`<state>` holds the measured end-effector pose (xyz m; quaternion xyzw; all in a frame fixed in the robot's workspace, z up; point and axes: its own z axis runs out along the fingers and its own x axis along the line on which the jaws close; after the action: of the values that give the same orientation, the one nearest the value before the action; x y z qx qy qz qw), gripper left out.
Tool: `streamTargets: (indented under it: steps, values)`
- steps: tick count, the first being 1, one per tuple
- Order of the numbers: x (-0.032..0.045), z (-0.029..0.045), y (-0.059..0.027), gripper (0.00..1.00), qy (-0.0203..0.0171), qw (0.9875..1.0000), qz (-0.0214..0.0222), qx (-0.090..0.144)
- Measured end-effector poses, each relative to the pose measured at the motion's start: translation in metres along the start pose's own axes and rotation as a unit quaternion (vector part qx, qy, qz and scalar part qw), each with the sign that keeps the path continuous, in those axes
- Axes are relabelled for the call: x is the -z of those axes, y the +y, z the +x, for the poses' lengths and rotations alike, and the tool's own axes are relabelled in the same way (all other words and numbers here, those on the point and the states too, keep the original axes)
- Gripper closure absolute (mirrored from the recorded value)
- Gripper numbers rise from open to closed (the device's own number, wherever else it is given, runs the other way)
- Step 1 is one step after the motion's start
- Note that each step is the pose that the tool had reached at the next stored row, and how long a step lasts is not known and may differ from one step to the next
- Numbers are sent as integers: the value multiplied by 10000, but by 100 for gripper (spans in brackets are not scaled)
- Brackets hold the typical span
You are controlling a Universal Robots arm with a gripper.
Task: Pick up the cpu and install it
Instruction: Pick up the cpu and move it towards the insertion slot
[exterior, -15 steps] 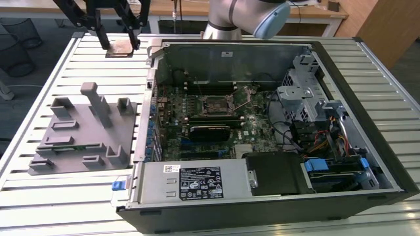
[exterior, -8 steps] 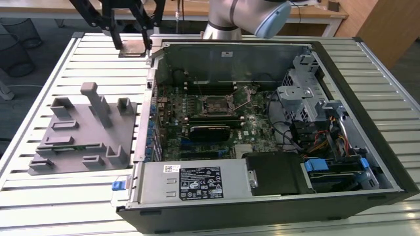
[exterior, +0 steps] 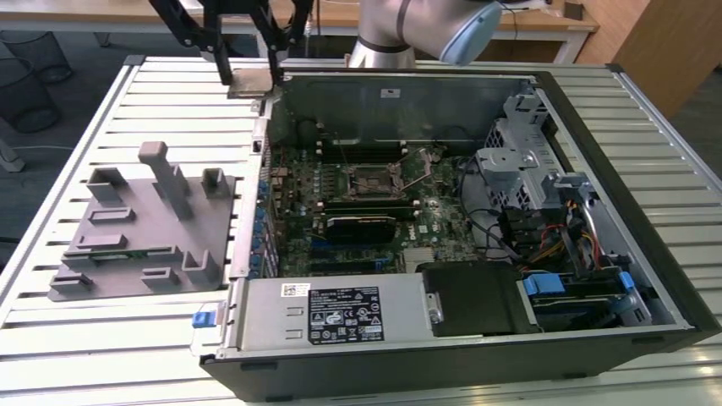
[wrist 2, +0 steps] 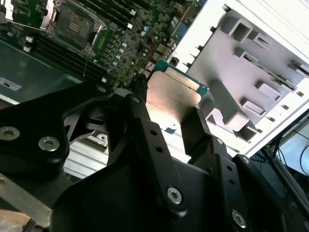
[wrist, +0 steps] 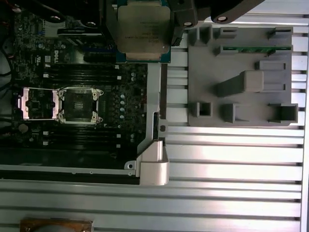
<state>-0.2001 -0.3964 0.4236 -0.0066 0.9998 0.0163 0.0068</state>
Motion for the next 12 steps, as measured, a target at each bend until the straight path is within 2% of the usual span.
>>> streamTargets:
  steps: [12]
  values:
    - [-6,-266,5,47,0,10000,0,0]
